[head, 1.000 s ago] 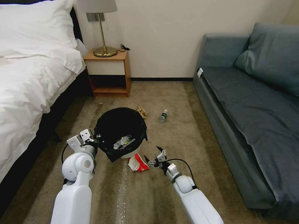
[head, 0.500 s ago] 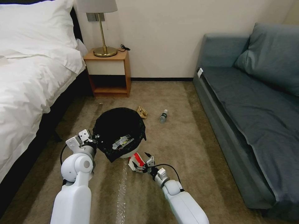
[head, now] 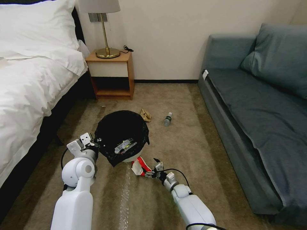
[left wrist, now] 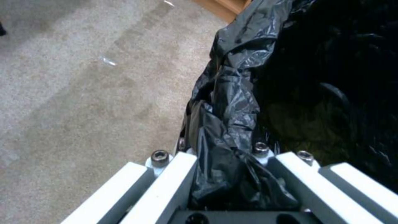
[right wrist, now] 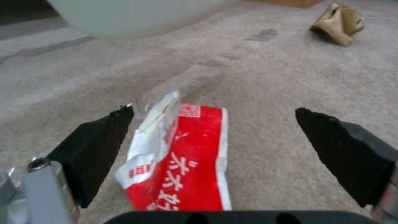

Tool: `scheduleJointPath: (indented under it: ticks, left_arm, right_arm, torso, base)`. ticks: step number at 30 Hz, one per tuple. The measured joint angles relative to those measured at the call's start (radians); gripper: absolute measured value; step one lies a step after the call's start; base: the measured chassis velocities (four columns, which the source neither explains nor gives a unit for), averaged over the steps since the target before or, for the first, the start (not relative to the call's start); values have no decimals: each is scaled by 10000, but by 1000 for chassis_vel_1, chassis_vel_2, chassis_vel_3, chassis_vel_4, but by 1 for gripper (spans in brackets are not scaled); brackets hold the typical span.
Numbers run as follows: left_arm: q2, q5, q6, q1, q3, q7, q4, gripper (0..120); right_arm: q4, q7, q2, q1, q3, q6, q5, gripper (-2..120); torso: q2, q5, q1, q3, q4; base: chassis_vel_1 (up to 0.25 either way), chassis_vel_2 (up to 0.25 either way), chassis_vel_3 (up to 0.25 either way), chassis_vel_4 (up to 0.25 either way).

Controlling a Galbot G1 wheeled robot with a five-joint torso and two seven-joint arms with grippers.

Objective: Pick up the trash bin, then pick up the garbage on the floor and place it into the trash bin.

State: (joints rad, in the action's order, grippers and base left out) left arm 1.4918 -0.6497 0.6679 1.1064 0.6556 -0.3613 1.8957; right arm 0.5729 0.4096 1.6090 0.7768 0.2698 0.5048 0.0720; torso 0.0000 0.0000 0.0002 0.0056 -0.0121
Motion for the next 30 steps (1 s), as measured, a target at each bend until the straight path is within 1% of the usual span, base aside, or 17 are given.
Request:
scheduleJointPath:
  ticks: [6,7,8,10,22,30]
  left_arm:
    - [14,77,-17,37,30,54,-1,3]
    - [23,125,-30,64,42,77,-4,3]
    - [23,125,-30,64,42,77,-4,3]
    - [48,187,-47,89,37,93,-5,3]
    - [141,301,-86,88,-12,137,-33,3]
    - [189,441,-103,69,17,166,2,3]
  right_arm:
    - [-38,285,-1,-8,-35,59,38,100]
    - [-169,602,-2,-36,-15,157,87,100]
    - [-169,602,-2,-36,-15,157,87,100]
    - [-378,1294,-5,-107,157,409,206,100]
    - [-551,1351,-7,-403,252,446,435,100]
    - [-754,1253,-8,-752,324,178,504,100]
  torso:
    - [0,0,0,-1,0]
    - [0,1,0,0,0]
    - [0,1,0,0,0]
    - [0,0,0,0,0]
    - [0,1,-1,0,0]
    - [0,0,0,0,0]
  base:
    - [0,0,0,0]
    - [0,0,0,0]
    - [0,0,0,0]
    - [0,0,0,0]
    - [0,0,0,0]
    - [0,0,0,0]
